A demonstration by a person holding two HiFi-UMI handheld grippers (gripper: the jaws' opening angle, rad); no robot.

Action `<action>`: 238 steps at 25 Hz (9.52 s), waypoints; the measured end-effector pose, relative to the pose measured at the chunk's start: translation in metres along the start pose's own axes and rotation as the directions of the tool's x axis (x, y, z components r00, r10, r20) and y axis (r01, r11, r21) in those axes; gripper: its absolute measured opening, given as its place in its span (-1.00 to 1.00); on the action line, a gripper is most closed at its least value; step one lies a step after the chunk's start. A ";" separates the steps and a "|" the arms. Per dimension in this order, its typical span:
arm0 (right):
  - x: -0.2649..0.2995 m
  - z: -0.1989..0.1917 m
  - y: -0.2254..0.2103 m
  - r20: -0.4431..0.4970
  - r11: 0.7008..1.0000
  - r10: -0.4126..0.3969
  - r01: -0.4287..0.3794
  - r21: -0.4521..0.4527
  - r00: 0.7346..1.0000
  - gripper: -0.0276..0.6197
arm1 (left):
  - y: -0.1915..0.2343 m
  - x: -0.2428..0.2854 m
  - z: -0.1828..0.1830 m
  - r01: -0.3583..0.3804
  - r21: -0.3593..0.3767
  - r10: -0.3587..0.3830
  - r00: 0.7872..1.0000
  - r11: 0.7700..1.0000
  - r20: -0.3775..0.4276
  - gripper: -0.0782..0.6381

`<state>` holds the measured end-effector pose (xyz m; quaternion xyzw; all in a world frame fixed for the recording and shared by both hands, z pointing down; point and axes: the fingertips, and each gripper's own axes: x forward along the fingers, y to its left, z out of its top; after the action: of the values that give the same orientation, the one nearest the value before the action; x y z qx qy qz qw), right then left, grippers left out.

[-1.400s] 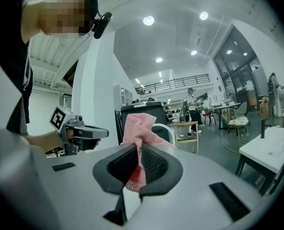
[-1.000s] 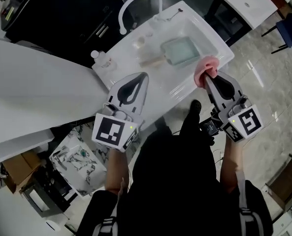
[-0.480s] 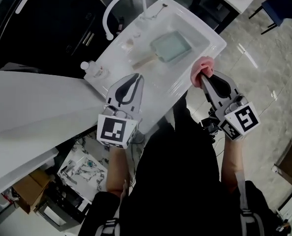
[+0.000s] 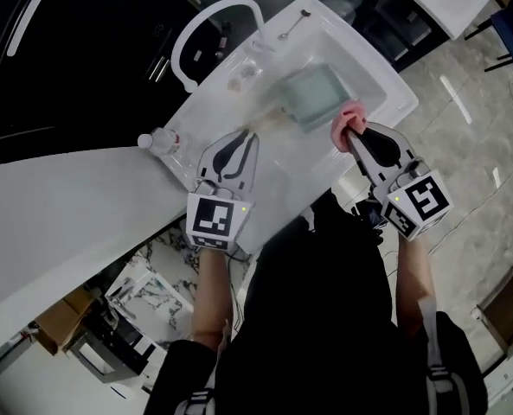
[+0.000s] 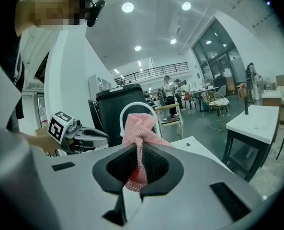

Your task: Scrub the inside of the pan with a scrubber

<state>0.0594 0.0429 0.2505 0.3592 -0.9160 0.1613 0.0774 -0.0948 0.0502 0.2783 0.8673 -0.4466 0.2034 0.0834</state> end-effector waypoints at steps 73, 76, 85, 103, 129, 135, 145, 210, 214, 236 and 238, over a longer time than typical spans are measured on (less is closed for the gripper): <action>0.294 -0.322 -0.115 -0.631 0.970 0.223 -0.102 0.223 0.743 -0.77 | 0.028 0.188 -0.291 0.299 0.272 -0.015 0.697 0.915 -0.717 -0.32; 0.296 -0.321 -0.117 -0.619 0.969 0.227 -0.110 0.222 0.752 -0.77 | 0.028 0.187 -0.291 0.295 0.254 -0.024 0.694 0.921 -0.719 -0.32; 0.284 -0.319 -0.172 -0.621 0.989 0.089 0.008 0.151 0.779 -0.77 | 0.029 0.187 -0.290 0.284 0.246 -0.023 0.697 0.927 -0.717 -0.32; 0.263 -0.314 -0.246 -0.652 0.916 -0.368 0.139 -0.376 0.663 -0.78 | 0.024 0.189 -0.290 0.242 0.196 -0.038 0.716 0.950 -0.698 -0.32; 0.242 -0.333 -0.160 -0.762 0.958 -0.030 -0.198 -0.206 0.646 -0.77 | 0.024 0.188 -0.291 0.237 0.212 -0.024 0.719 0.948 -0.695 -0.32; 0.231 -0.331 -0.212 -0.748 0.883 -0.243 -0.179 -0.435 0.618 -0.78 | 0.023 0.189 -0.290 0.237 0.192 -0.037 0.714 0.952 -0.700 -0.32; 0.218 -0.339 -0.183 -0.819 0.920 -0.148 -0.226 -0.319 0.555 -0.78 | 0.023 0.189 -0.291 0.239 0.188 -0.041 0.713 0.953 -0.700 -0.32; 0.157 -0.366 -0.211 -0.971 0.809 -0.213 -0.539 -0.237 0.108 -0.78 | 0.020 0.186 -0.316 0.321 0.263 0.003 0.628 0.910 -0.778 -0.43; 0.183 -0.355 -0.225 -0.924 0.785 -0.300 -0.489 -0.381 0.238 -0.78 | 0.019 0.186 -0.315 0.326 0.274 0.010 0.628 0.905 -0.779 -0.44; 0.270 -0.321 -0.222 -0.762 0.738 -0.359 -0.335 -0.585 0.539 -0.78 | 0.019 0.185 -0.318 0.341 0.300 0.028 0.619 0.891 -0.785 -0.45; 0.273 -0.320 -0.209 -0.765 0.764 -0.320 -0.325 -0.557 0.559 -0.78 | 0.018 0.185 -0.319 0.342 0.295 0.024 0.617 0.892 -0.786 -0.46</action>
<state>0.0109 -0.1617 0.6705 0.1883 -0.7646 -0.0147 0.6162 -0.1024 0.0063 0.6448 0.7291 -0.2317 0.6366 0.0971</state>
